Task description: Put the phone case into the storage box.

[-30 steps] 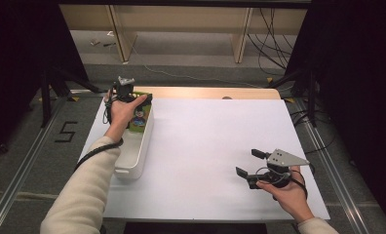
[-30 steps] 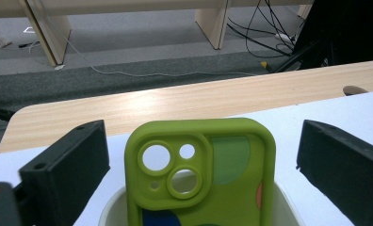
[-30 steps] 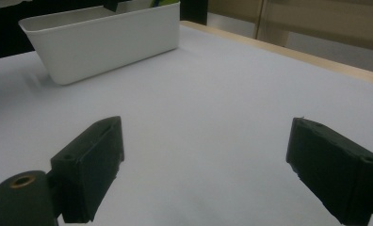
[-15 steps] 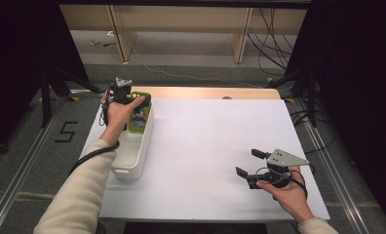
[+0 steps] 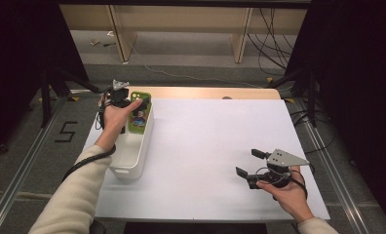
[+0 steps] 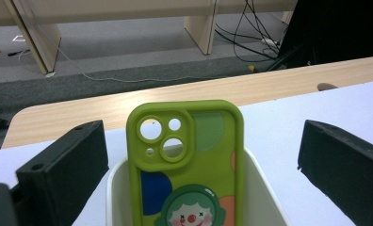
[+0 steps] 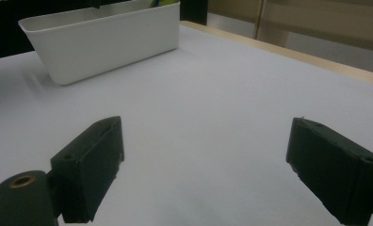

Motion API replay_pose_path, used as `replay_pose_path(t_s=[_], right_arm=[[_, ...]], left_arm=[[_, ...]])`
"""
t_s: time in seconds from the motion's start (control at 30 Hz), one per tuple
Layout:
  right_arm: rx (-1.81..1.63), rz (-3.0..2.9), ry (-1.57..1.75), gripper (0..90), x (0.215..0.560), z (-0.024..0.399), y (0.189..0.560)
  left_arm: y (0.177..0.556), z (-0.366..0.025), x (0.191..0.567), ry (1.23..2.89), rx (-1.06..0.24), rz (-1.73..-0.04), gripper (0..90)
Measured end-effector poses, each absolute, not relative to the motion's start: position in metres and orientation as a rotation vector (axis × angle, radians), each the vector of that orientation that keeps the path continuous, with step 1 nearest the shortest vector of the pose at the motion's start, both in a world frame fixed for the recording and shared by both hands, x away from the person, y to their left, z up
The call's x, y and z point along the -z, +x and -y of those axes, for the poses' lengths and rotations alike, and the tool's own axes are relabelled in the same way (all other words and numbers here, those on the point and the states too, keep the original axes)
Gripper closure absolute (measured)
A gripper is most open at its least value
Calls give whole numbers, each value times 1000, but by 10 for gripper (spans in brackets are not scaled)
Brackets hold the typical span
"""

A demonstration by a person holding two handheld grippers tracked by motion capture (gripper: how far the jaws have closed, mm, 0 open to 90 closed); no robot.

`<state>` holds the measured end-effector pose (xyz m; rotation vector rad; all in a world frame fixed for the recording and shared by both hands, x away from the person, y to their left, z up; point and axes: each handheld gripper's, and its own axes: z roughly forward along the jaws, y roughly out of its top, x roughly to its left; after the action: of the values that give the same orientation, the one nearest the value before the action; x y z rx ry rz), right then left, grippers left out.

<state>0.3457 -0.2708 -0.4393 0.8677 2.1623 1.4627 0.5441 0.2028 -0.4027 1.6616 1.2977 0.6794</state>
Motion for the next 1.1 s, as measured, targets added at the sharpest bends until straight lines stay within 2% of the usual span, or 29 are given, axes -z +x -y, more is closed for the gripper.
replay_pose_path(t_s=[1.1], right_arm=[[-1460,-2159,861,128,439,270,345]], left_arm=[[499,-194,394,1707,-658,-1193,44]])
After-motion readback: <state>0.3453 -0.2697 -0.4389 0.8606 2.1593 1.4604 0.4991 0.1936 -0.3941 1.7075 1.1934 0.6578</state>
